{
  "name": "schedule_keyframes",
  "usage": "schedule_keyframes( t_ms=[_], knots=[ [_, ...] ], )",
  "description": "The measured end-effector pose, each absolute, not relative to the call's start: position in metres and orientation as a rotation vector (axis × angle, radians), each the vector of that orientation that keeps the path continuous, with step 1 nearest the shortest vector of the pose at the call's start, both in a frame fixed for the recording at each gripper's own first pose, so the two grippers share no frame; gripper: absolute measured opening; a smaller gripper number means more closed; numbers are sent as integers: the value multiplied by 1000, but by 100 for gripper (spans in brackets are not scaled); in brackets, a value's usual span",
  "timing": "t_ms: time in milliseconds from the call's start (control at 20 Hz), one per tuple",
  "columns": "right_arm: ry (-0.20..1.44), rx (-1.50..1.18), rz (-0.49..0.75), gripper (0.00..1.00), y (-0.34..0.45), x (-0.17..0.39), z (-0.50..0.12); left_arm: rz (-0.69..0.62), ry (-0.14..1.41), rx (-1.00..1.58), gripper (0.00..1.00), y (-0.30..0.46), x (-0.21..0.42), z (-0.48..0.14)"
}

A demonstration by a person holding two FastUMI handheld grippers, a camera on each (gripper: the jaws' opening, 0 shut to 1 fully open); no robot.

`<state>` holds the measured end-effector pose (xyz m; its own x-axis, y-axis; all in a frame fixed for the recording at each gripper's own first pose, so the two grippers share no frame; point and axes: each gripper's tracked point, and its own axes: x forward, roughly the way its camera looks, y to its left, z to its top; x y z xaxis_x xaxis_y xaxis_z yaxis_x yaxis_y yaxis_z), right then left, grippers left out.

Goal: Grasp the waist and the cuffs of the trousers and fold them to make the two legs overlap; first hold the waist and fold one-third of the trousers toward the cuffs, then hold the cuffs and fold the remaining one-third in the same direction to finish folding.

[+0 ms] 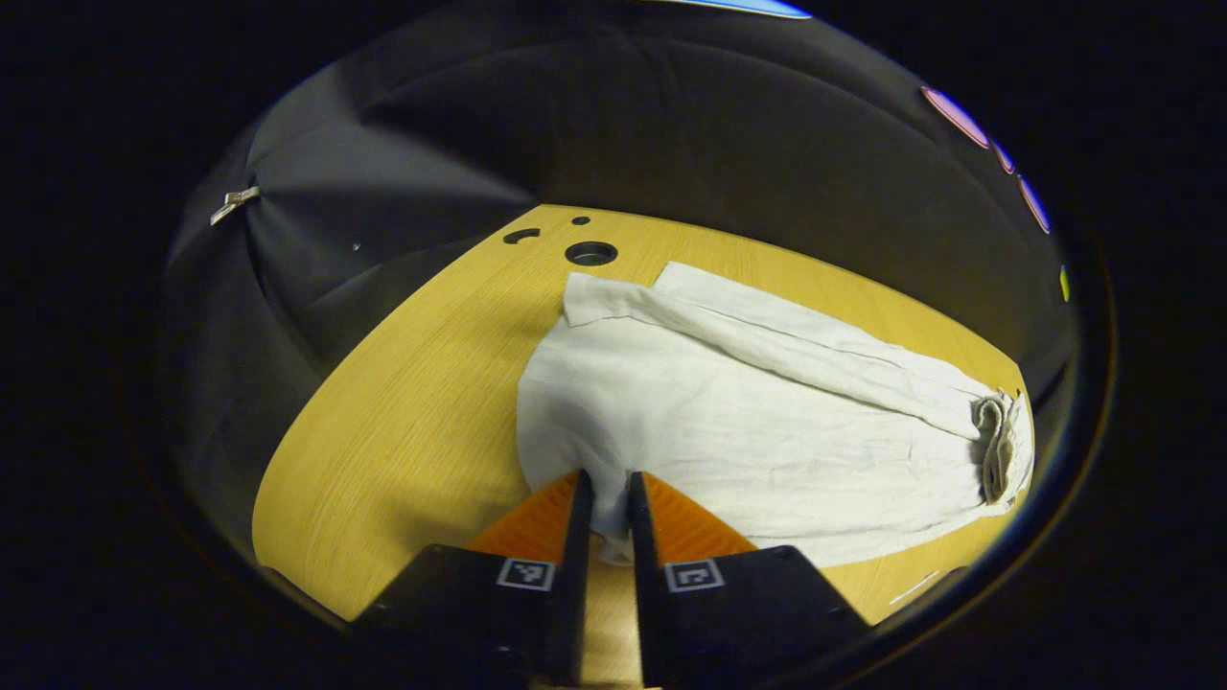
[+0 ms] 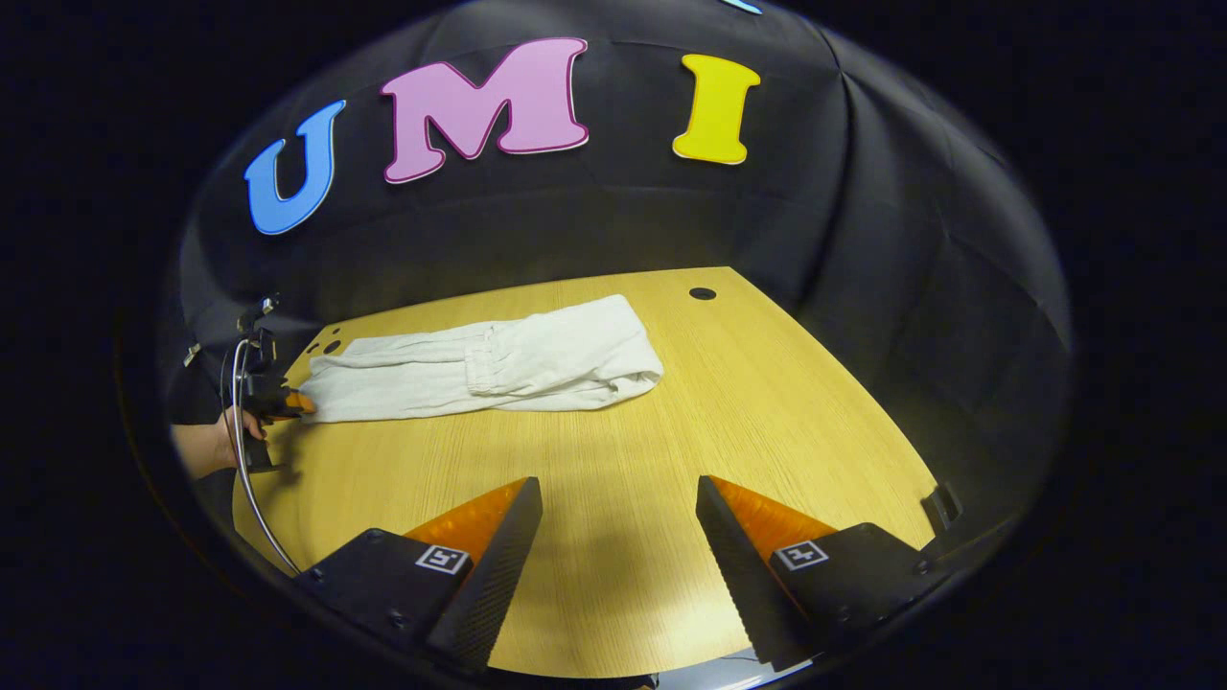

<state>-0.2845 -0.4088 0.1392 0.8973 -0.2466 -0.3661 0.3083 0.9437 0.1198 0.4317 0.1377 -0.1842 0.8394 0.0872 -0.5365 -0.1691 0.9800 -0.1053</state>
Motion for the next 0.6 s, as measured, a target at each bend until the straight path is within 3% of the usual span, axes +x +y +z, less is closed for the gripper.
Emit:
schedule_keyframes(
  t_ms=[100,400,600],
  knots=[
    [349,182,-310,99,-412,-292,143,122,549,-137,9,137,429,-185],
    [315,161,-367,99,-426,-311,157,15,561,-251,6,123,425,-180],
    [299,221,-389,99,-440,-317,155,10,504,-385,5,119,422,-154]
  ],
)
